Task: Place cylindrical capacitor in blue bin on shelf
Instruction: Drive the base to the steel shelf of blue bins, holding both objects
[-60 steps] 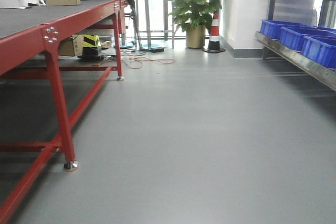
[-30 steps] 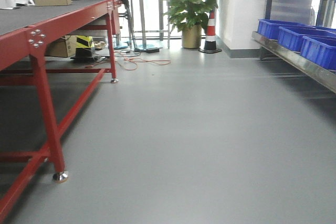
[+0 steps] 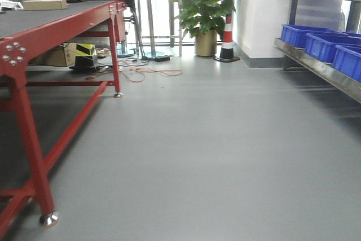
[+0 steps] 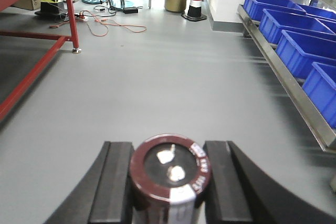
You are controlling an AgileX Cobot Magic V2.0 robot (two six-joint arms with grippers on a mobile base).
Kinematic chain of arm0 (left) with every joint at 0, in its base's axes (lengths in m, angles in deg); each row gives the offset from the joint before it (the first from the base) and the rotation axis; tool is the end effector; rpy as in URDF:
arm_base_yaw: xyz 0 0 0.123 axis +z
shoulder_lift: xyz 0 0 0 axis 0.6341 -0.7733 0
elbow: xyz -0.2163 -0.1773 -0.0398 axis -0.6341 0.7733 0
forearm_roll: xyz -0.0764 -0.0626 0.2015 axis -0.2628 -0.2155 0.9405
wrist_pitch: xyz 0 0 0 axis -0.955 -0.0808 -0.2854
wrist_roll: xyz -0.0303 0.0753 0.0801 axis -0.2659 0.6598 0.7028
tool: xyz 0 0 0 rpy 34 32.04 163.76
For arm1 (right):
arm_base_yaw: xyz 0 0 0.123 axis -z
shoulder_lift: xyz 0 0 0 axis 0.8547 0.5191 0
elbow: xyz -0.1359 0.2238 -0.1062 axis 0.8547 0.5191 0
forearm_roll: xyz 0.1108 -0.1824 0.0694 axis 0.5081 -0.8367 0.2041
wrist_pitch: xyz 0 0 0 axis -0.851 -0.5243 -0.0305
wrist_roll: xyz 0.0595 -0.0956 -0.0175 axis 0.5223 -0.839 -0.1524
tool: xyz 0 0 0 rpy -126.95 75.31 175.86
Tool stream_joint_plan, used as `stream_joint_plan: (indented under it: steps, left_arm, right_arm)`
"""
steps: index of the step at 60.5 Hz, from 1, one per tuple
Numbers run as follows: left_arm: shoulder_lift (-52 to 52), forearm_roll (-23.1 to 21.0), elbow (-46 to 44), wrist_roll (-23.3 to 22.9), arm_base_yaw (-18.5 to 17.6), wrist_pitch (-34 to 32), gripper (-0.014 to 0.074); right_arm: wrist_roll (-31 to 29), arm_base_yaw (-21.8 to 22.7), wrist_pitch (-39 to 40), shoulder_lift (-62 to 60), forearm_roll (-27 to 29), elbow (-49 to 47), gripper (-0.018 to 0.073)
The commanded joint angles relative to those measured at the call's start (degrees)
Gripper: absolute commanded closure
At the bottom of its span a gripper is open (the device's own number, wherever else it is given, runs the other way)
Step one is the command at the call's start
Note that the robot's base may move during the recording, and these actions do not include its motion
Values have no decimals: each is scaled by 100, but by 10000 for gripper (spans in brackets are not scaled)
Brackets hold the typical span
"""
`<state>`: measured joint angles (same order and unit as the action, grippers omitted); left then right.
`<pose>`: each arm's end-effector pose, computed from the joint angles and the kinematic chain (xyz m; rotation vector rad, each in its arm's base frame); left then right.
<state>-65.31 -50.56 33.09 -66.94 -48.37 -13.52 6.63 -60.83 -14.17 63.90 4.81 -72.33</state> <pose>0.1598 -0.0167 0.3740 0.1805 2.0635 0.0174 0.1002 0.0112 0.3831 -0.1041 1.8181 0.0664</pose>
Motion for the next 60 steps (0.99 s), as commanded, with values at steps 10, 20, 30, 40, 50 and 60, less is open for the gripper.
stream_joint_plan:
  steps: [10, 20, 30, 40, 50, 60]
  left_arm:
    - [16, -19, -13, -11, -32, -178, 707]
    - [16, -19, -13, -11, -32, -284, 707]
    - [16, -19, -13, -11, -32, -284, 707]
    - [16, -19, -13, -11, -32, -284, 707]
    - [16, -19, -13, -11, -32, -284, 707]
    - [16, -19, -13, -11, -32, -284, 707]
  right_arm:
    - [-20, -13, 177, -34, -46, -55, 650]
    - [-20, -13, 177, -34, -46, -55, 650]
    - [-20, -13, 177, -34, -46, -55, 650]
    - [-20, -13, 177, -34, -46, -55, 650]
    - [-20, -13, 177, -34, -46, -55, 650]
    - [-20, -13, 177, -34, -46, -55, 650]
